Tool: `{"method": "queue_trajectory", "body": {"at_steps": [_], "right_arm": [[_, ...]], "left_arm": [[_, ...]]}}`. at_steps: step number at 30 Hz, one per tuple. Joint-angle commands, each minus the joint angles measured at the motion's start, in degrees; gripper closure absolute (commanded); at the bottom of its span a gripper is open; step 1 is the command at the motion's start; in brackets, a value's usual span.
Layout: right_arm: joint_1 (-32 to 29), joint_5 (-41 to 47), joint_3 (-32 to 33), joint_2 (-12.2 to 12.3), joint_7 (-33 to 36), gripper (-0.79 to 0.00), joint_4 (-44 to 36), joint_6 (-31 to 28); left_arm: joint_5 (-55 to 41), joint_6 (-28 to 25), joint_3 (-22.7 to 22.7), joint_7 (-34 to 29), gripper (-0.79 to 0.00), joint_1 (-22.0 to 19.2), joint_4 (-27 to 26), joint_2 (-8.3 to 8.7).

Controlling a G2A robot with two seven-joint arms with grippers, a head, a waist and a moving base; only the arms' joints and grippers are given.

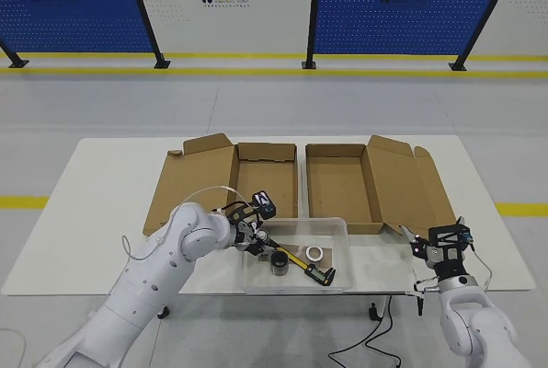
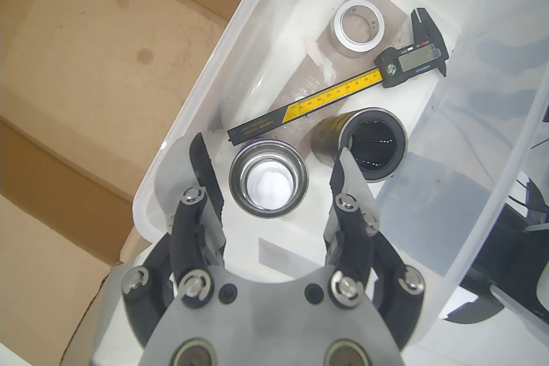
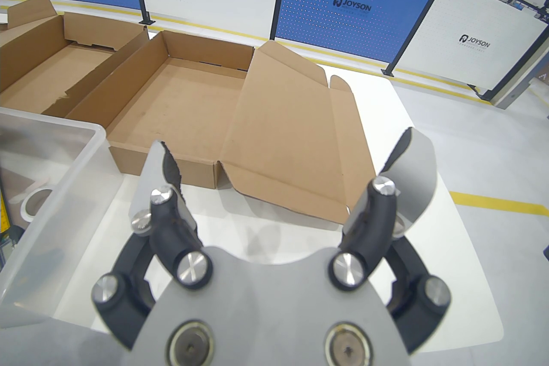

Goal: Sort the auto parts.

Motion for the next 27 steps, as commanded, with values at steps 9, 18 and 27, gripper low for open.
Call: {"method": "queue_trajectory", "body": {"at_steps": [9, 18, 27], "right_arm": [[0.00, 0.00, 0.00, 0.00, 0.00, -0.785, 0.00, 0.00], [0.00, 0.00, 0.00, 0.00, 0.00, -0.785, 0.00, 0.00], [0.00, 0.00, 0.00, 0.00, 0.00, -0.785, 0.00, 0.00]], "left_arm": [[0.09, 0.32, 0.34, 1.41, -0.563, -0.08, 0.74, 0.03], [0.77, -0.18, 0.03, 2.03, -0.456, 0.05, 1.24, 0.34], [1.48, 0.22, -0.60, 2.89, -0.259, 1.00, -0.56, 0.75]]}}
